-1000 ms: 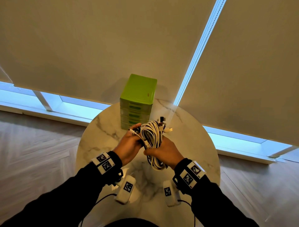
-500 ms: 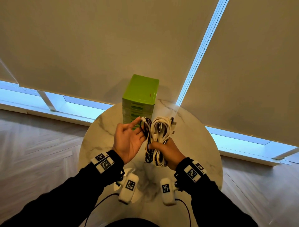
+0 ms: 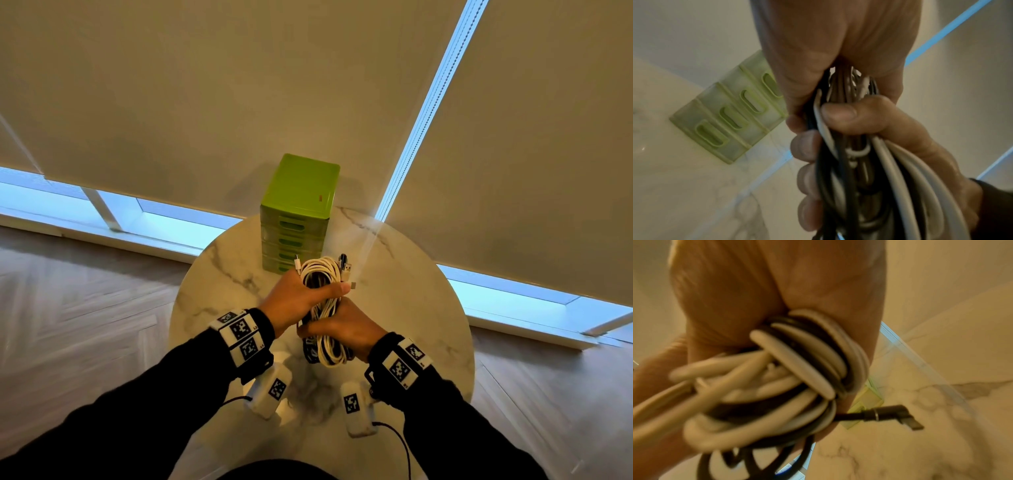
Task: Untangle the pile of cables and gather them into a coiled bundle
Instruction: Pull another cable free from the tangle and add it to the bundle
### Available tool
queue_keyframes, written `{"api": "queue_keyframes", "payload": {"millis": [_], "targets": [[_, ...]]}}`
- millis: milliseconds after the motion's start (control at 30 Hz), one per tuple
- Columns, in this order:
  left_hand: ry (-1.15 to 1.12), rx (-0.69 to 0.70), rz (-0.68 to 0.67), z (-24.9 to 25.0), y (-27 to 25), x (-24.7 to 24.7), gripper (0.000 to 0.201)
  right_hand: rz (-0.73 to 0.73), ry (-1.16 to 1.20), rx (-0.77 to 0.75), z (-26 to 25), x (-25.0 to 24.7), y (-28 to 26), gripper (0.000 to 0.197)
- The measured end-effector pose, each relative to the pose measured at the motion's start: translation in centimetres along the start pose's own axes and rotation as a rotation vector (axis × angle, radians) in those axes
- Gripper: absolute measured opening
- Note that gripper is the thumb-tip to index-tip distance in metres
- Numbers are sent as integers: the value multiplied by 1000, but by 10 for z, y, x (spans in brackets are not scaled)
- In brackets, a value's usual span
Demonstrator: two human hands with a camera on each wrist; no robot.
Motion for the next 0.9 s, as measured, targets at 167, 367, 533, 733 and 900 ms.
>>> {"api": "queue_keyframes", "payload": {"millis": [167,367,533,733,900], "targets": [[8,37,35,1,0,-1,24,99,68,-54,-2,11,-4,26],[-33,52,59,0,0,-2,21,25,148,-41,-10,11,-7,32],[-21,34,8,-2,6,-6,30,36,175,-22,-6,14,-1,30],[-98,-3,-88,-2,11,-13,69,125,166,-40,-6,9,4,21],[-115,-158,-202,-16,7,-31,100,282,367,-43,-3,-5,10,12]]}}
Point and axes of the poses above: each hand's wrist, its own y-axis towards the middle knuckle, its own x-axis out of the palm, z = x × y, the point moved 1 cm from there along y, towards the middle knuckle, and after that the axes turned 4 degrees about x, right-handed, at the moved point
